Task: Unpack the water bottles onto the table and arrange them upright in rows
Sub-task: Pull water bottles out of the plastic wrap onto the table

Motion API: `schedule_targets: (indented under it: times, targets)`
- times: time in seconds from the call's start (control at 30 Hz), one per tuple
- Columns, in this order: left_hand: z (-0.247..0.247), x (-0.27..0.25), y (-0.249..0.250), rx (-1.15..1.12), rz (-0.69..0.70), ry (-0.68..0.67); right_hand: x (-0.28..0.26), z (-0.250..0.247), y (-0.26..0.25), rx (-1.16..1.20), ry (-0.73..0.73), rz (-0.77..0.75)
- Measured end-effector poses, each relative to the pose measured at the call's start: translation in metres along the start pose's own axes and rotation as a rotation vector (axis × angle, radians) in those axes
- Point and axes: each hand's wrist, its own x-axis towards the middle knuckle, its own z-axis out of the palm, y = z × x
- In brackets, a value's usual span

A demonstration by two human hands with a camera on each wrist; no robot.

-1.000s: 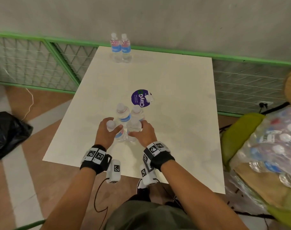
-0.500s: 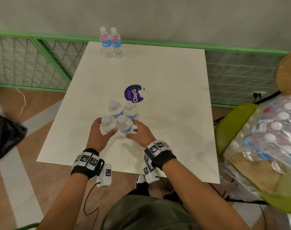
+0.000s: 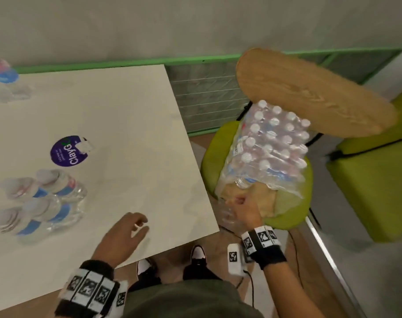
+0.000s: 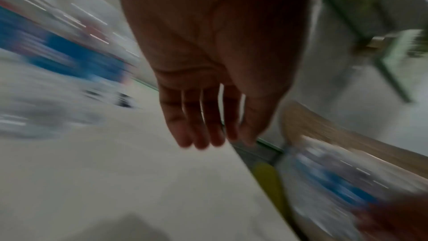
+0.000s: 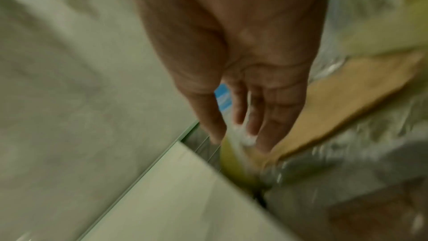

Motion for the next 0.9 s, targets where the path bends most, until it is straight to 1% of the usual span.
schedule_targets:
  times: [0.03,0.07,0.1,0.17,0.2,0.23,0.27,0.3,0.33,0.37,0.4,0.43,0.47,0.5,0.53,0.6,0.7,0.73,0.77,0.8,0.87,0.9]
  targets:
    - [0.013,0.011,0.018,0.027,0.073,-0.1,0.007,-0.016,-0.006,0.024,0.134,-0.009]
    - [0.025,0.022,0.036,0.05,0.134,-0.176,0.013,-0.029,-0.013,0.001,0.217,-0.018]
    - [0.036,0.032,0.054,0.068,0.184,-0.232,0.014,-0.04,-0.024,0.003,0.228,-0.005]
    - [0.056,0.052,0.087,0.085,0.247,-0.296,0.018,-0.051,-0.041,0.066,0.161,0.004]
    - [0.064,0.061,0.101,0.089,0.264,-0.31,0.02,-0.054,-0.044,0.074,0.094,0.005]
    - [0.07,0.068,0.114,0.089,0.277,-0.313,0.017,-0.057,-0.048,-0.01,0.057,-0.102]
    - [0.075,0.075,0.125,0.088,0.288,-0.31,0.018,-0.06,-0.047,-0.026,0.109,-0.175]
    - [0.08,0.08,0.134,0.088,0.299,-0.307,0.02,-0.063,-0.044,0.008,0.071,-0.197]
    - [0.083,0.085,0.142,0.088,0.305,-0.305,0.02,-0.063,-0.042,-0.022,0.039,-0.163]
    - [0.086,0.088,0.148,0.083,0.312,-0.303,0.025,-0.065,-0.034,-0.018,0.053,-0.147]
    - [0.088,0.091,0.154,0.076,0.317,-0.3,0.03,-0.068,-0.027,-0.031,0.102,-0.182]
    - [0.09,0.093,0.159,0.072,0.319,-0.294,0.028,-0.072,-0.025,0.005,0.125,-0.216]
    - [0.093,0.094,0.163,0.068,0.311,-0.292,0.025,-0.075,-0.023,0.021,0.101,-0.234]
    - [0.095,0.095,0.165,0.057,0.3,-0.292,0.022,-0.076,-0.023,-0.01,0.062,-0.215]
    - [0.098,0.094,0.168,0.035,0.284,-0.297,0.013,-0.078,-0.024,-0.09,0.014,-0.206]
    - [0.104,0.092,0.169,-0.063,0.242,-0.32,0.001,-0.077,-0.019,-0.163,-0.131,-0.241]
    - [0.11,0.086,0.172,-0.287,0.204,-0.381,-0.01,-0.063,-0.01,-0.085,-0.318,-0.265]
    - [0.109,0.084,0.172,-0.331,0.192,-0.385,-0.013,-0.058,-0.008,-0.07,-0.378,-0.305]
    - [0.106,0.082,0.171,-0.344,0.182,-0.369,-0.013,-0.054,-0.007,-0.052,-0.436,-0.325]
    - [0.102,0.08,0.169,-0.342,0.175,-0.339,-0.014,-0.053,-0.01,0.018,-0.502,-0.322]
    - [0.091,0.08,0.161,-0.329,0.155,-0.269,-0.007,-0.053,-0.012,0.177,-0.591,-0.225]
    - [0.084,0.081,0.157,-0.308,0.138,-0.233,0.003,-0.052,-0.013,0.196,-0.541,-0.168]
